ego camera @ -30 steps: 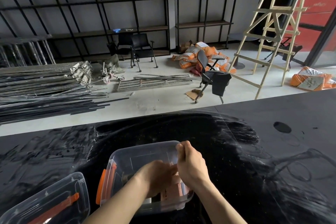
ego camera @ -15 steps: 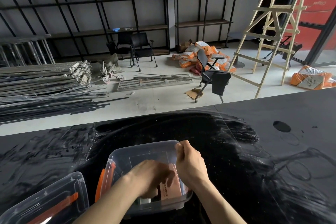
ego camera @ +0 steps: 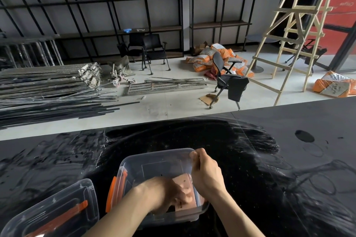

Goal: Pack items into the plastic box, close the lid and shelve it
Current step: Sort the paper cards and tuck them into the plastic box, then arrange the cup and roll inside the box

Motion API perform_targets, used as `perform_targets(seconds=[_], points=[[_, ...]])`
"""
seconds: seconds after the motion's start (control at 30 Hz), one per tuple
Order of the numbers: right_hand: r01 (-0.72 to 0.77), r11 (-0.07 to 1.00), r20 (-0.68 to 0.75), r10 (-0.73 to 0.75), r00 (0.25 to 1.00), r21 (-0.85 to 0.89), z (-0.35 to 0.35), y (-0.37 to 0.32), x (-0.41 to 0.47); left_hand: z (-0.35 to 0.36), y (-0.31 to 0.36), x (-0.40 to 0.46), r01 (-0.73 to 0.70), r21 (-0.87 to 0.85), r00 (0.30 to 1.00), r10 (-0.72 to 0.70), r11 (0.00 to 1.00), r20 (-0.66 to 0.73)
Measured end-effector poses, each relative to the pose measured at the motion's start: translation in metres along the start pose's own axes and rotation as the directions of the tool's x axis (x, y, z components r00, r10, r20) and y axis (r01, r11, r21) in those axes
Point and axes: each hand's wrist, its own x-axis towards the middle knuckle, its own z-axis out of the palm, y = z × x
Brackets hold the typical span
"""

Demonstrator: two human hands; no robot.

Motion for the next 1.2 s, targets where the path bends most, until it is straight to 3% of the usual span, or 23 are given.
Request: perform_targets(seconds=[0.07,0.17,0.23,0.3,0.37,0.43,0.5,0.53,0.6,0.67,0.77,0.93,1.07,1.2], points=[[-0.001,1.000,-0.002,0.001,1.000,0.004,0.000,-0.002,-0.001,-0.004,0.003,-0.004,-0.037,0.052,0.999,0.036,0.998,0.019],[-0.001,1.000,-0.005,0.001,1.000,-0.015,-0.001,-0.002,-0.002,-0.010,0.013,-0.005,0.014,0.059,1.000,-0.013,0.998,-0.005],[-0.004,1.000,-0.008,0.004,1.000,-0.019,-0.002,-0.003,-0.002,-0.001,0.011,-0.004,0.051,-0.006,0.988,-0.051,0.999,-0.143],[-0.001,0.999,-0.012,0.000,1.000,-0.036,-0.003,-0.003,-0.003,0.004,0.006,-0.011,0.070,-0.130,0.919,-0.115,0.989,-0.376],[0.039,0.995,-0.037,-0.043,0.998,-0.091,-0.003,-0.003,-0.004,0.005,0.000,-0.022,0.108,-0.106,0.861,-0.146,0.989,-0.488],[0.151,0.957,-0.146,-0.191,0.971,-0.246,-0.005,-0.005,-0.006,0.006,-0.009,-0.031,0.176,-0.036,0.848,-0.170,0.984,-0.503],[0.314,0.878,-0.230,-0.410,0.883,-0.360,-0.009,-0.016,-0.011,0.009,-0.018,-0.035,0.200,0.033,0.862,-0.160,0.979,-0.480],[0.395,0.837,-0.231,-0.499,0.835,-0.378,-0.011,-0.025,-0.015,0.011,-0.021,-0.037,0.187,0.050,0.878,-0.144,0.981,-0.457],[0.512,0.781,-0.064,-0.567,0.821,-0.357,-0.010,-0.040,-0.021,0.014,-0.024,-0.040,0.176,0.034,0.886,-0.143,0.984,-0.442],[0.505,0.774,0.243,-0.443,0.863,-0.382,-0.001,-0.047,-0.023,0.012,-0.022,-0.044,0.234,0.026,0.885,-0.202,0.972,-0.419],[0.512,0.671,0.551,-0.181,0.814,-0.536,0.012,-0.047,-0.016,0.011,-0.019,-0.053,0.281,-0.010,0.849,-0.254,0.960,-0.463],[0.458,0.702,0.622,-0.026,0.782,-0.546,0.033,-0.036,-0.011,0.015,-0.025,-0.071,0.199,0.053,0.781,-0.126,0.979,-0.611],[0.421,0.713,0.603,0.003,0.798,-0.561,0.036,-0.035,-0.008,0.023,-0.030,-0.085,0.238,-0.026,0.718,-0.194,0.971,-0.669],[0.398,0.700,0.588,0.039,0.808,-0.593,0.038,-0.039,-0.009,0.030,-0.034,-0.095,0.362,-0.048,0.728,-0.315,0.931,-0.610]])
